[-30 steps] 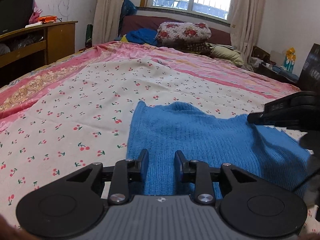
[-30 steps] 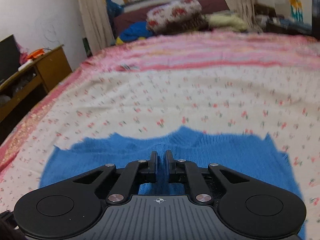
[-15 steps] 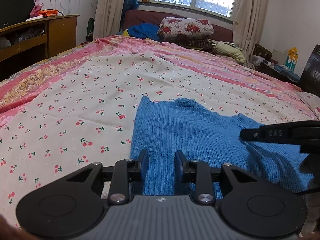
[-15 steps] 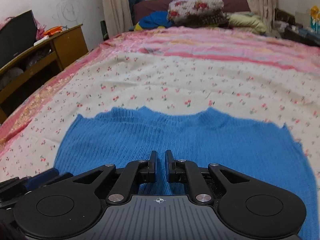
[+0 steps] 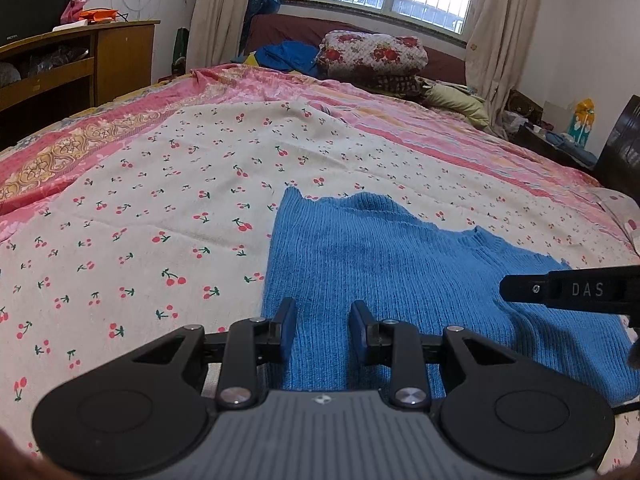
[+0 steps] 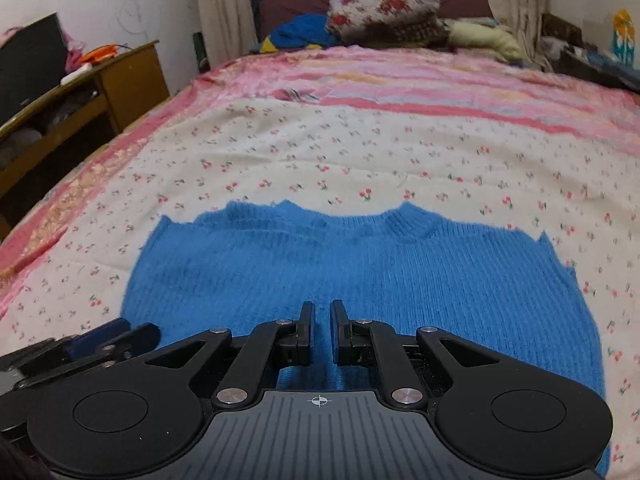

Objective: Fold small clothes

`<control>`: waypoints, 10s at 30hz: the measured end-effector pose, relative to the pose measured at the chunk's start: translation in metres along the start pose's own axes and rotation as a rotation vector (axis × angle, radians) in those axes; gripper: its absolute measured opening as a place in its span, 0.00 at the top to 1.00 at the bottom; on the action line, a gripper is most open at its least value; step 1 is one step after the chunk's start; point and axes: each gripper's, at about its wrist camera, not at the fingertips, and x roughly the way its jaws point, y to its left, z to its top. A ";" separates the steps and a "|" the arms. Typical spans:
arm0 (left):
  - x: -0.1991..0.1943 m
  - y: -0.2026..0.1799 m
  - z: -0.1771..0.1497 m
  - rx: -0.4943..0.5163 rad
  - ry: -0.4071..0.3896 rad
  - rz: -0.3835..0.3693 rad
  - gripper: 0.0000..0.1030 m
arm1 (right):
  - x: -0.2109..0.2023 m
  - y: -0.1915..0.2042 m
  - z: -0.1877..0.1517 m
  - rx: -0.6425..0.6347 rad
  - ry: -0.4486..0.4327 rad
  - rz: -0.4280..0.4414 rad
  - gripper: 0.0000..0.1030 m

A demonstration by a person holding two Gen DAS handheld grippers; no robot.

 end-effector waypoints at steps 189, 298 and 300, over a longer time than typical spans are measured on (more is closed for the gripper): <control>-0.024 -0.227 -0.032 0.325 0.117 -0.441 0.82 | -0.004 -0.176 0.049 0.141 0.072 0.075 0.89; 0.022 -0.129 0.006 0.184 0.217 -0.361 0.35 | -0.025 -0.209 -0.042 0.415 0.052 0.158 0.32; 0.026 -0.130 0.007 0.177 0.226 -0.371 0.31 | -0.023 -0.212 -0.042 0.408 0.055 0.183 0.32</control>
